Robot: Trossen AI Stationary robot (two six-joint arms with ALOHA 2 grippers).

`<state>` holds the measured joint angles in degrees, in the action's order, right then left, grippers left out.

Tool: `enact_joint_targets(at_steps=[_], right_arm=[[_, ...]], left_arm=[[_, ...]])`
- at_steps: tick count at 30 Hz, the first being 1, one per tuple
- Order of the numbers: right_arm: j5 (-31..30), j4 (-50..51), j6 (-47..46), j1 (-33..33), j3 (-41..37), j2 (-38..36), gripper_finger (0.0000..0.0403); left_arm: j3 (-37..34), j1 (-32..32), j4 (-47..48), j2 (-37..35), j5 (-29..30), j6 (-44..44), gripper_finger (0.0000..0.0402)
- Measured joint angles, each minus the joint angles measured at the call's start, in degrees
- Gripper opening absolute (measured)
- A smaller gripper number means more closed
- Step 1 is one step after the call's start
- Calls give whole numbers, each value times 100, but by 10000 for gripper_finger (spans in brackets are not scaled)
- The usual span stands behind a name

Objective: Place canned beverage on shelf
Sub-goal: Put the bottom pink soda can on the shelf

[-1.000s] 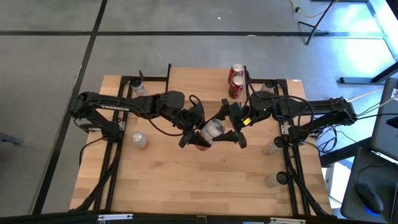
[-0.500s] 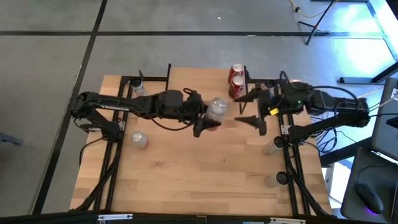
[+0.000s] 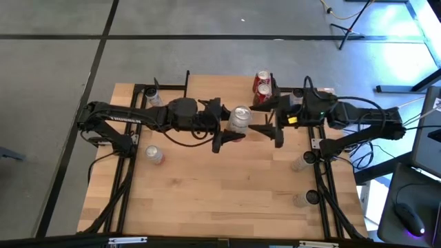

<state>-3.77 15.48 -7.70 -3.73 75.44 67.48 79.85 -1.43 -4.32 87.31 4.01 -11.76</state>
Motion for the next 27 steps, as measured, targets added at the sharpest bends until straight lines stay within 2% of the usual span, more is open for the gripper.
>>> enact_joint_targets(at_steps=[2,6,13,17,27], right_arm=[[184,-231,2,-3,0,143,308],[180,-531,8,2,-9,263,308],[-273,-751,9,-9,-9,322,308],[-128,-1082,17,4,-7,517,308],[-352,-993,87,-2,-6,564,308]], left_arm=[[0,25,17,0,-87,154,276],[1,106,14,2,-118,253,276],[4,127,-131,10,-300,340,276],[4,164,-120,0,-280,362,277],[4,164,-70,39,-288,441,277]])
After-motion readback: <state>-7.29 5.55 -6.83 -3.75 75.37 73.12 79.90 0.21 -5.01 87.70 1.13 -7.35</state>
